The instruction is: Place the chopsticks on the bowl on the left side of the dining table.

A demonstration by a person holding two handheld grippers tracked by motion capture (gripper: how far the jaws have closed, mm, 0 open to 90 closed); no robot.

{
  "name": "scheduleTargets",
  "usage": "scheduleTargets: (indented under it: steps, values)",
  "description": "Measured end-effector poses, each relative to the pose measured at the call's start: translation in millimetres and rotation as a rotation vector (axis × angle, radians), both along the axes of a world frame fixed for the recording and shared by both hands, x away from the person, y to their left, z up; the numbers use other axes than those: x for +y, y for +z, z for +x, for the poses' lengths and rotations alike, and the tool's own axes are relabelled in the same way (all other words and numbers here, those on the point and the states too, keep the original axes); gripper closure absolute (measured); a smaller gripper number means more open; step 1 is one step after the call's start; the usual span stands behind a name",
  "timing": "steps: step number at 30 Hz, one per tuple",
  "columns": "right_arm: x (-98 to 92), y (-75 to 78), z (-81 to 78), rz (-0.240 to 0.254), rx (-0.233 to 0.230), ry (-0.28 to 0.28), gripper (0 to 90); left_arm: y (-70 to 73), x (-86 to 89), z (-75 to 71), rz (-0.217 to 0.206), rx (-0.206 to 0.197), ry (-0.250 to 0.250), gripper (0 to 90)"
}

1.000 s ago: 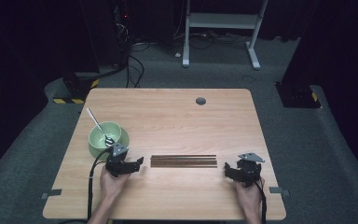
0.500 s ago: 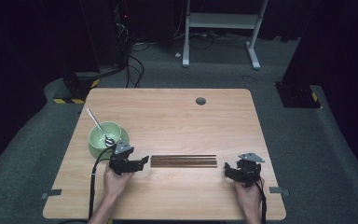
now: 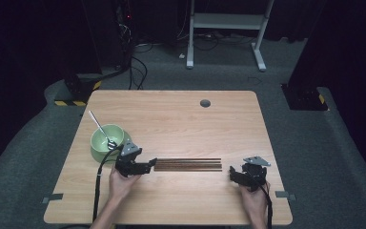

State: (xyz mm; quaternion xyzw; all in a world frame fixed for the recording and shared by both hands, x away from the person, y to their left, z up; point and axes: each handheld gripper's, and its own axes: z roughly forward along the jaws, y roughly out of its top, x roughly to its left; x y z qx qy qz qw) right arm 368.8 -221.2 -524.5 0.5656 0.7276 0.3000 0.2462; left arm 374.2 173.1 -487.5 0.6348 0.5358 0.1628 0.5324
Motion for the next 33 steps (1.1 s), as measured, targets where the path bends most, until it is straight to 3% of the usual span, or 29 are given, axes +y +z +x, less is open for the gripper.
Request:
scheduleTargets:
  steps: [12, 27, 29, 33]
  values:
    - [0.2, 0.1, -0.4, 0.002, -0.002, 0.005, 18.8, 12.7, -11.8, 6.3, 0.010, -0.012, -0.047, 22.3]
    - [0.4, 0.1, -0.5, 0.003, -0.004, 0.008, 19.4, 22.5, -26.3, 16.1, -0.009, -0.014, -0.099, 22.4]
    - [0.4, 0.1, -0.6, 0.003, -0.004, 0.009, 19.4, 24.1, -28.6, 17.9, 0.006, -0.013, -0.114, 22.7]
    - [0.4, 0.1, -0.5, 0.002, -0.004, 0.009, 19.5, 27.7, -33.5, 20.5, -0.020, -0.008, -0.135, 24.6]
